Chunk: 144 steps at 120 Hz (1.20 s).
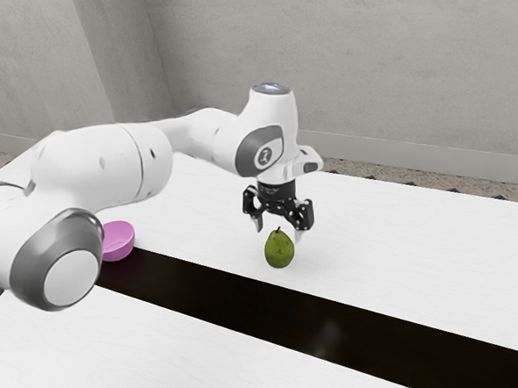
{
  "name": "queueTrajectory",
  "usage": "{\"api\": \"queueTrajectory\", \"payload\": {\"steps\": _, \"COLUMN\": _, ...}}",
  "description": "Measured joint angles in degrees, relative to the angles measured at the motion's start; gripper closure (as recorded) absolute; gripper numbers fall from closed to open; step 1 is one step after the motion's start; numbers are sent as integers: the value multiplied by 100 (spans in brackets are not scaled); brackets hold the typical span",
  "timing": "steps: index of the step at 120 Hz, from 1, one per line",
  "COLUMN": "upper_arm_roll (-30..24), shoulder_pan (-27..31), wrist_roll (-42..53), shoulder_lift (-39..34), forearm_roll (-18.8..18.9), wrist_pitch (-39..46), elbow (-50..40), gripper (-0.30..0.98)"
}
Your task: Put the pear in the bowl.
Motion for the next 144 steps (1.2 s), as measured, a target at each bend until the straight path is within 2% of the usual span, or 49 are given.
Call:
{"api": "queueTrajectory", "payload": {"steps": 26, "upper_arm_roll": 7, "shoulder_pan": 78, "wrist_roll": -356, "shoulder_lift": 110, "forearm_roll": 44, "wrist_pitch": 492, "elbow": -224, "gripper": 2}}
{"api": "queueTrajectory", "payload": {"steps": 64, "upper_arm_roll": -3, "shoulder_pan": 72, "wrist_roll": -695, "shoulder_lift": 355, "forearm_roll": 7, "wrist_pitch": 709, "elbow": -240, "gripper": 3}}
{"api": "queueTrajectory", "payload": {"steps": 144, "upper_arm_roll": 56, "shoulder_pan": 85, "wrist_roll": -1006, "shoulder_lift": 214, "forearm_roll": 25, "wrist_pitch": 676, "elbow": -419, "gripper": 34}}
